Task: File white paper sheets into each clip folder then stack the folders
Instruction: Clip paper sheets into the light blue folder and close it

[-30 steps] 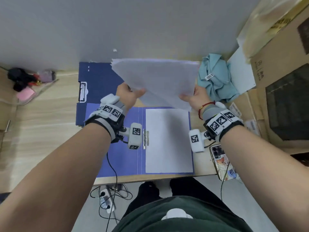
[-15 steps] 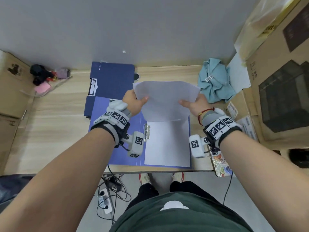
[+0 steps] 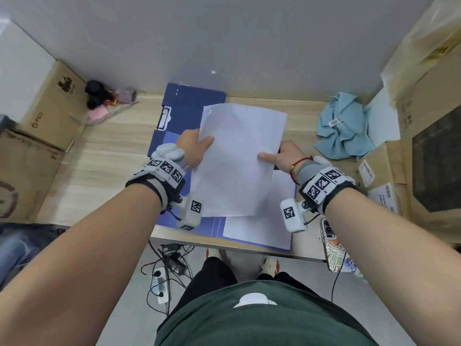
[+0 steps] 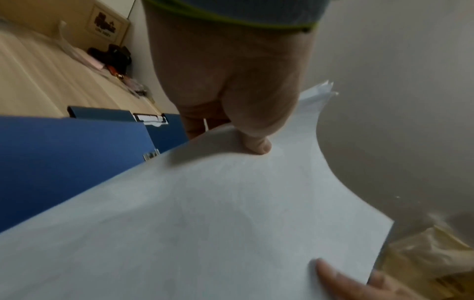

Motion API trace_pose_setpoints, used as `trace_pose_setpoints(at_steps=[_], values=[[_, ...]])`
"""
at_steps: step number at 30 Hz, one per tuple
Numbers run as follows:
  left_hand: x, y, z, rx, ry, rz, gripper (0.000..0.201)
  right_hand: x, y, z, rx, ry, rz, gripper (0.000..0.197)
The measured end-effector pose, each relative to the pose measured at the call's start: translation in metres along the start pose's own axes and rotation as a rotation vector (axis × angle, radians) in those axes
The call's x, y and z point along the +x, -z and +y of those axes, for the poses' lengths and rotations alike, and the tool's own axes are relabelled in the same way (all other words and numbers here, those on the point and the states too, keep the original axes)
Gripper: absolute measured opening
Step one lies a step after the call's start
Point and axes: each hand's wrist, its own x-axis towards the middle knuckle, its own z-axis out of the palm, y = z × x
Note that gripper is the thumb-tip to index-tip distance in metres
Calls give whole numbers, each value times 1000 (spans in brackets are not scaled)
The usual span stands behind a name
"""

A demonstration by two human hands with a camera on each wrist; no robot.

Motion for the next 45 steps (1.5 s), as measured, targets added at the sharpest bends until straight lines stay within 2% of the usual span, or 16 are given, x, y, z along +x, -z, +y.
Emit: trace_pose_setpoints(at_steps=[4, 7, 10, 12, 16, 20, 22, 27, 31, 35, 37, 41, 45], values=[[2, 21, -34, 151, 23, -151, 27, 14, -17, -19, 122, 20, 28, 20], [9, 25, -60, 141, 26, -283, 32, 26, -32, -23, 39, 28, 11, 7], [21, 31, -91, 109, 33, -348, 40, 38, -65, -22, -95, -36, 24, 14], [37, 36, -114, 40, 44, -336, 41, 51, -95, -21, -149, -97, 35, 10], [59, 32, -130, -2, 90, -217, 50, 64, -123, -24, -217, -142, 43, 6], [83, 21, -164, 49, 187, -221, 55, 88, -154, -23, -341, -149, 15, 9], [90, 17, -177, 94, 226, -228, 55, 98, -163, -23, -395, -156, -4, 2], [109, 11, -198, 132, 411, -250, 51, 132, -176, -42, -459, -117, 62, 7], [115, 10, -200, 87, 499, -239, 40, 168, -188, -69, -462, -55, -12, 8], [129, 7, -201, 43, 538, -223, 43, 205, -208, -80, -491, -59, -40, 17], [134, 5, -203, 62, 545, -230, 52, 215, -214, -81, -503, -72, -45, 20], [137, 0, -201, 148, 557, -303, 59, 228, -226, -77, -598, -91, -92, 25], [140, -2, -201, 225, 551, -348, 60, 234, -233, -70, -617, -96, -71, 23]])
